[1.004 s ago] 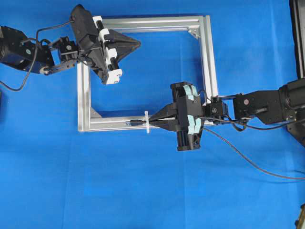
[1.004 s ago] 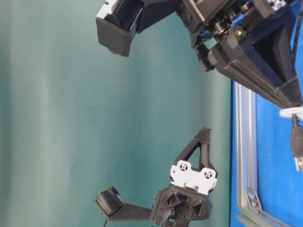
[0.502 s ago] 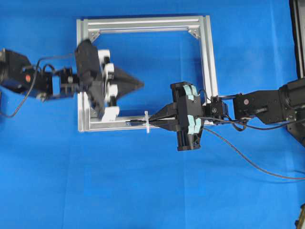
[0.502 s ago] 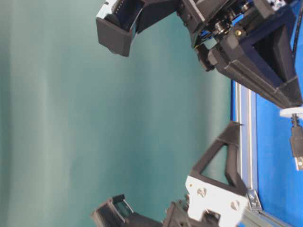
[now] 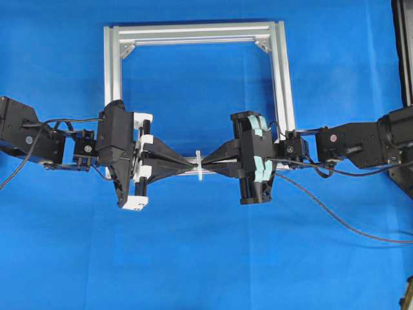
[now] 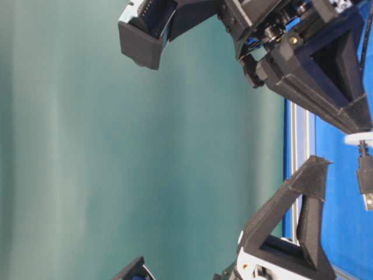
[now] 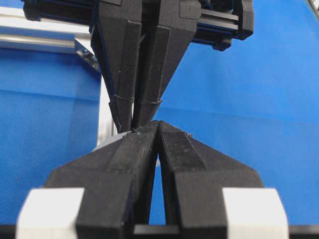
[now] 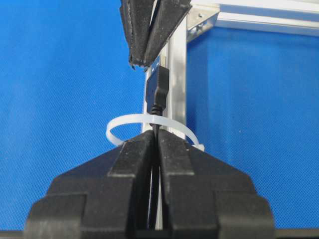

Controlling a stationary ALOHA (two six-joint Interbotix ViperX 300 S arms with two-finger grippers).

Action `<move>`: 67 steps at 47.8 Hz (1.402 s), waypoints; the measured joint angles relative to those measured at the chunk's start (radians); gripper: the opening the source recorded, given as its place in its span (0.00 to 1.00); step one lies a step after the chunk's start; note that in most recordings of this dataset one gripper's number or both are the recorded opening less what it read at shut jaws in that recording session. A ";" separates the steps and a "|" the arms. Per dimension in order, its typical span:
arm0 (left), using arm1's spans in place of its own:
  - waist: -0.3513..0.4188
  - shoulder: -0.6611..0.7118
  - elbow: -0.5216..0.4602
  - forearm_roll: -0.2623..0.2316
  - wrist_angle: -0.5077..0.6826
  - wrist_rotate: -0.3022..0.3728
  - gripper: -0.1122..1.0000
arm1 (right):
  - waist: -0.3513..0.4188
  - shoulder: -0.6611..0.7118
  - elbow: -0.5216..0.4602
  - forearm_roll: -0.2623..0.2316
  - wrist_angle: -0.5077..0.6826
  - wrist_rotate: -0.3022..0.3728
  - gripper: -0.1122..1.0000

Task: Insert the wire through the string loop located in the center.
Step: 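Move the open left gripper toward the plug emerging from the loop, then close the left gripper on the USB plug beyond the loop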

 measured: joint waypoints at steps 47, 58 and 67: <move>0.000 0.000 -0.008 0.002 0.035 0.005 0.93 | 0.000 0.002 0.000 -0.002 0.000 0.000 0.08; 0.000 0.000 -0.008 0.002 0.051 0.005 0.93 | 0.000 0.002 0.000 -0.002 -0.002 0.000 0.08; 0.000 0.017 -0.008 0.002 0.057 0.005 0.93 | 0.000 0.002 0.000 -0.002 0.000 0.000 0.08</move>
